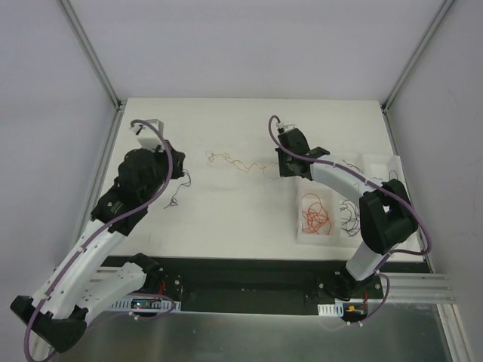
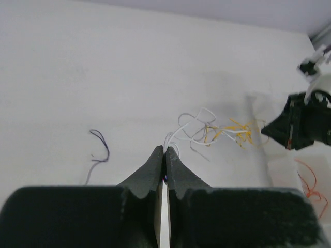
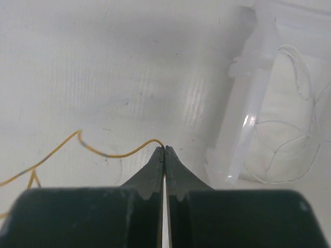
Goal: Untangle the cables
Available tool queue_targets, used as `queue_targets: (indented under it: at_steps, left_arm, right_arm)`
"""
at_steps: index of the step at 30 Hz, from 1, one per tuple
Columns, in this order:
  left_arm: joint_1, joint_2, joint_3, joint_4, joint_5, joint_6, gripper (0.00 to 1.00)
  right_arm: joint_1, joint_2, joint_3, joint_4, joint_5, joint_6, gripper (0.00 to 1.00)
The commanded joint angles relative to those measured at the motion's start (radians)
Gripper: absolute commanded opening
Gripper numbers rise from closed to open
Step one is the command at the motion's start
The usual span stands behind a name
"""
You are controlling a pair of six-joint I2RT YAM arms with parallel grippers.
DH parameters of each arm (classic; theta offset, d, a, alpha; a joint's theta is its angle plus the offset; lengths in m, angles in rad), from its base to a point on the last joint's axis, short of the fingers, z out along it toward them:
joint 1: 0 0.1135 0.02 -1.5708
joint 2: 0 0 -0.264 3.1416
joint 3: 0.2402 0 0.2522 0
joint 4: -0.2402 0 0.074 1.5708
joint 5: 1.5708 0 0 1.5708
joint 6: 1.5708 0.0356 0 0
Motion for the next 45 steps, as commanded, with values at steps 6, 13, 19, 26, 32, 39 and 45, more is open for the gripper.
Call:
queue_targets:
  at_steps: [6, 13, 19, 26, 32, 39, 45]
  left_arm:
    - [0.001, -0.172, 0.152, -0.030, -0.343, 0.271, 0.00]
    - [0.001, -0.201, 0.217, -0.011, -0.598, 0.454, 0.00]
    - [0.001, -0.195, 0.185, -0.034, -0.491, 0.374, 0.00]
    - [0.001, -0.165, 0.198, -0.053, -0.253, 0.304, 0.00]
    - [0.001, -0.024, 0.179, -0.066, 0.085, 0.180, 0.00]
    - [0.001, 0.162, 0.146, -0.066, 0.297, 0.124, 0.00]
    - [0.001, 0.280, 0.149, -0.069, 0.456, 0.136, 0.00]
  right_arm:
    - [-0.015, -0.038, 0.018, -0.041, 0.103, -0.059, 0.00]
    - [-0.046, -0.024, 0.027, -0.040, 0.089, -0.079, 0.00]
    - [-0.042, -0.067, 0.033, -0.015, 0.054, -0.094, 0.00]
    - [-0.042, -0.147, 0.053, -0.044, -0.026, -0.083, 0.00]
    - [-0.033, -0.286, 0.046, -0.069, -0.084, -0.053, 0.00]
    - [-0.036, -0.507, 0.038, -0.173, -0.020, -0.086, 0.00]
    - [-0.078, -0.691, -0.017, -0.277, 0.028, -0.094, 0.00]
